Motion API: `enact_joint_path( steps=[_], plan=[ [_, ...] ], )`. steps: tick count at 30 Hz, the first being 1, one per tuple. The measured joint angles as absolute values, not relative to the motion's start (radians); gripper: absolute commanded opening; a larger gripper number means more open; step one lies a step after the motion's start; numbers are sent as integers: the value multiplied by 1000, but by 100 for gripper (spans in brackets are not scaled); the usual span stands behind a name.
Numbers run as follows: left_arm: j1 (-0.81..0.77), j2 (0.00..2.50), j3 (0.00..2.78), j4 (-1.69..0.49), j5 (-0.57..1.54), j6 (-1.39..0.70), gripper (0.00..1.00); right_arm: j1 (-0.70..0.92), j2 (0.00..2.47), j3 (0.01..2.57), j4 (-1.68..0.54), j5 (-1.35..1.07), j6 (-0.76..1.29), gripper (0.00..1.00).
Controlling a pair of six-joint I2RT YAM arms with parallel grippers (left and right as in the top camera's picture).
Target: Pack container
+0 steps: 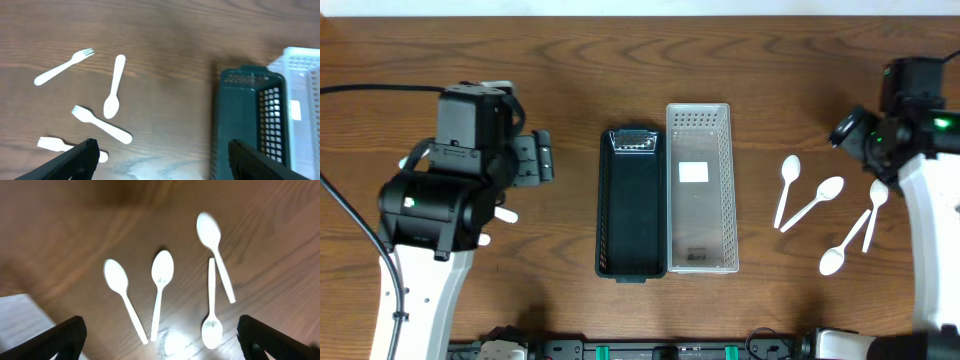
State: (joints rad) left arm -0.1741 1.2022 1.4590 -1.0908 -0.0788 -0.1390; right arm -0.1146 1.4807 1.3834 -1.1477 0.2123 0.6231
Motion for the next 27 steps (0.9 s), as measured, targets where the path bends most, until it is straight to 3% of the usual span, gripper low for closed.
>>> enact_joint_path(
  steps=[2,7,11,20,24,27],
  plan=[
    [-160,1203,1459,-1092,-79,-142,85,-115,1504,1299,-1085,201,633,88],
    [-152,1203,1459,-1092,-79,-150,85,-117,1547,1121,-940,186,665,84],
    [-152,1203,1459,-1092,-79,-154,85,-121,1574,1005,-838,179,681,74],
    [-152,1203,1459,-1092,-79,-154,85,-121,1604,887,-675,175,696,39],
    [-152,1203,1459,-1096,-79,-154,85,-122,1605,850,-629,174,697,40],
    [-152,1203,1459,-1097,-79,-154,85,-123,1611,821,-595,175,698,47]
  ],
)
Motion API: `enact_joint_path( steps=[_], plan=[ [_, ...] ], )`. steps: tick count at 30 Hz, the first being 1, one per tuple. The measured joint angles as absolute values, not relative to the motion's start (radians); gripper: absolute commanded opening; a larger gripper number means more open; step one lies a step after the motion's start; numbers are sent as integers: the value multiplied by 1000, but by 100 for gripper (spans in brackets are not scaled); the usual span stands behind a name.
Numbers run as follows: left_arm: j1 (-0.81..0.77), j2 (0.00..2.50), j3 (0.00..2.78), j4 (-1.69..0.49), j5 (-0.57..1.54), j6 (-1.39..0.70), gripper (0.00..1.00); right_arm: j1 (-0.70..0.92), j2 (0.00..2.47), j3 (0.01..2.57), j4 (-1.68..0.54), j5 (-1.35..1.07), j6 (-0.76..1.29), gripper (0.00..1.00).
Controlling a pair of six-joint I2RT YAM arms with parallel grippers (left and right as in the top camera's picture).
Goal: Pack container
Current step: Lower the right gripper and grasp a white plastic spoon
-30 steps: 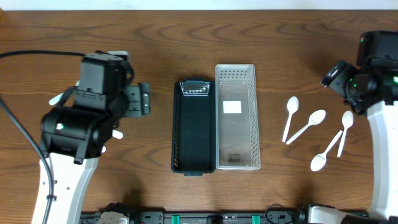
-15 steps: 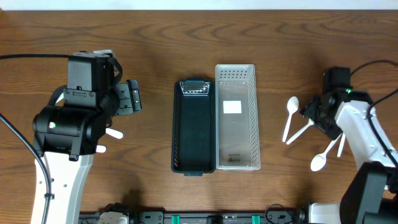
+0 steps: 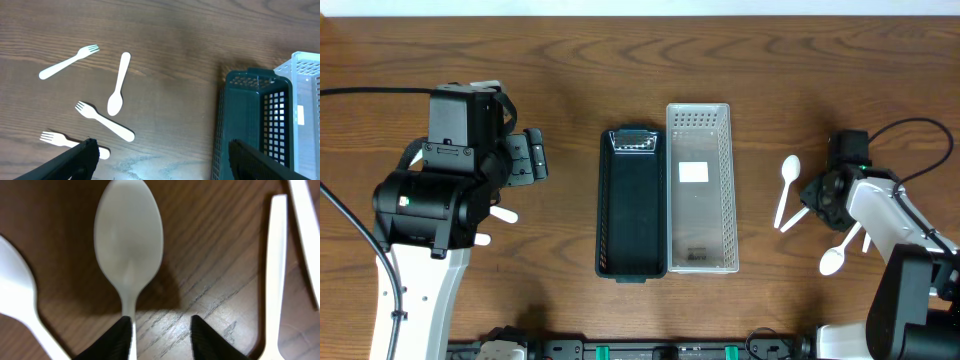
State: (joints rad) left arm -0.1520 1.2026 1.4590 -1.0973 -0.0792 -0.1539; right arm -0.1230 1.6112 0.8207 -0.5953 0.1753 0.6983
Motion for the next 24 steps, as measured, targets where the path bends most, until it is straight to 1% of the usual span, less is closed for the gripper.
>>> enact_joint_path(
  steps=[1,5,8,17,20,24],
  plan=[
    [-152,1203,1459,-1098,-79,-154,85,-123,1613,810,-585,176,696,51],
    [-152,1203,1459,-1098,-79,-154,85,-123,1617,790,-565,176,696,52],
    [-152,1203,1459,-1098,-79,-154,85,-123,1617,789,-553,176,696,57],
    [-152,1203,1459,-1098,-79,-154,85,-123,1617,793,-519,175,656,66],
    [-152,1203,1459,-1099,-79,-154,85,-123,1622,844,-577,171,615,68],
    [-152,1203,1459,-1100,-79,-154,85,-121,1623,978,-649,165,564,72]
  ],
)
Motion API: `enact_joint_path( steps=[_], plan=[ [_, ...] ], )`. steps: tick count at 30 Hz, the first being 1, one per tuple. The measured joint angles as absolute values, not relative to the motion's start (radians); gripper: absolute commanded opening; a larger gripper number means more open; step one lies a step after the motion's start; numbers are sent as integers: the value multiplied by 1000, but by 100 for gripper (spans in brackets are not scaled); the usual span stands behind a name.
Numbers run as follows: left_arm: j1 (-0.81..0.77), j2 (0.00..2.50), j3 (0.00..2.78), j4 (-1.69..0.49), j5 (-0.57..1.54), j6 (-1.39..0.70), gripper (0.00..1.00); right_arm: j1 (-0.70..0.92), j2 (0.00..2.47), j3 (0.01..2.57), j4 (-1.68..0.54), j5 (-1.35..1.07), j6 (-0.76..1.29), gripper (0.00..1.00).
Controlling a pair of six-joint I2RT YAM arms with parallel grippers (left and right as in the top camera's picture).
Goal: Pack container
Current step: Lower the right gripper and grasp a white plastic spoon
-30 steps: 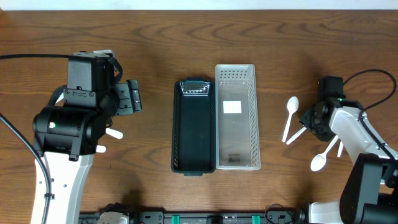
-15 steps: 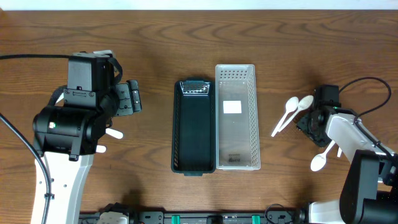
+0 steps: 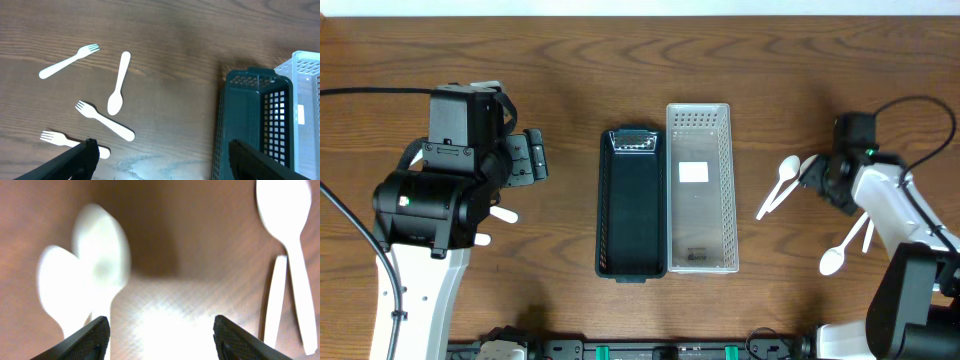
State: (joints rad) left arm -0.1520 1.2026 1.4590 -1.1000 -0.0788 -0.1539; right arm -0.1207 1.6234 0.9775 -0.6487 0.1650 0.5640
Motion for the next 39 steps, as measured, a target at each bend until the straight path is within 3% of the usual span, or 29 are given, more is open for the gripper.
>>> enact_joint_path(
  steps=[9,20,22,26,31,39],
  plan=[
    [-152,1203,1459,-1102,-79,-154,85,-70,1640,1077,-664,149,527,73],
    [-152,1203,1459,-1116,-79,-154,86,-67,1844,1073,-646,138,533,72],
    [-152,1203,1459,-1116,-79,-154,85,-67,1846,1072,-644,136,535,67],
    [-152,1203,1459,-1116,-79,-154,85,-67,1847,1072,-643,132,532,30],
    [-152,1203,1459,-1116,-79,-154,85,-67,1848,1071,-644,131,536,5],
    [-152,1203,1459,-1116,-79,-154,85,-67,1848,1074,-645,131,528,1]
  ],
)
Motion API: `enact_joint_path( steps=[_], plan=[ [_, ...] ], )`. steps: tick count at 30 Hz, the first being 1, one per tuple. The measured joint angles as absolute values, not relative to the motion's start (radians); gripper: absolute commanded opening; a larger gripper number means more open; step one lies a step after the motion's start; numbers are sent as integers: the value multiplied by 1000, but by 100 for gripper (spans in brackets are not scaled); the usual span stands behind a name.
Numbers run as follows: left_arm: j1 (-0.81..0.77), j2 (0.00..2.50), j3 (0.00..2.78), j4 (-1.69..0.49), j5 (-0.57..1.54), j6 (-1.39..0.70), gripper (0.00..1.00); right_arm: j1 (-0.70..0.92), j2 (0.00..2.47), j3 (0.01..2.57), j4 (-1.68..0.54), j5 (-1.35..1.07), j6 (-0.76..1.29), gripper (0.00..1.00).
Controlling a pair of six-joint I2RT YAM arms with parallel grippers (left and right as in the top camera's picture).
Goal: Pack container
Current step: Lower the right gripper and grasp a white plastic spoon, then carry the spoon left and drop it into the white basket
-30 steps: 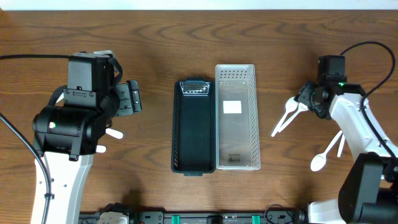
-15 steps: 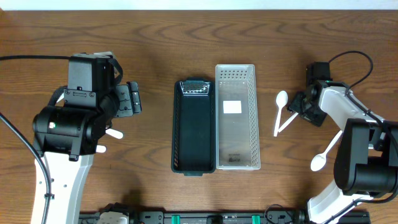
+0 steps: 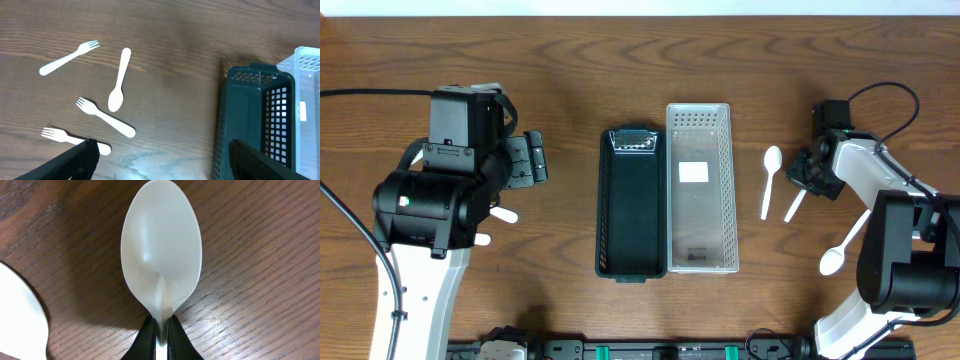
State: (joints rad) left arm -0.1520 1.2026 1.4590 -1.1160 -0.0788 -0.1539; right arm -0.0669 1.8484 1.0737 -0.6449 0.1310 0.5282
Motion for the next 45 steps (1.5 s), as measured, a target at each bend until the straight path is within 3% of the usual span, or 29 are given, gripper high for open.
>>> enact_joint_path(
  steps=[8,15,26,32,38,45],
  plan=[
    [-152,1203,1459,-1118,-79,-154,85,-35,1793,1324,-851,132,405,1],
    [-152,1203,1459,-1118,-79,-154,85,144,1652,1614,-992,97,376,1],
    [-152,1203,1459,-1118,-79,-154,86,483,1758,1631,-1081,57,485,1],
    [-152,1208,1449,-1119,-79,-154,86,516,1906,1629,-1150,69,550,2],
    [-152,1219,1448,-1119,-79,-154,86,515,2050,1624,-1159,59,571,28],
    [-152,1219,1448,-1119,-79,-154,86,512,2053,1634,-1150,61,551,32]
  ],
)
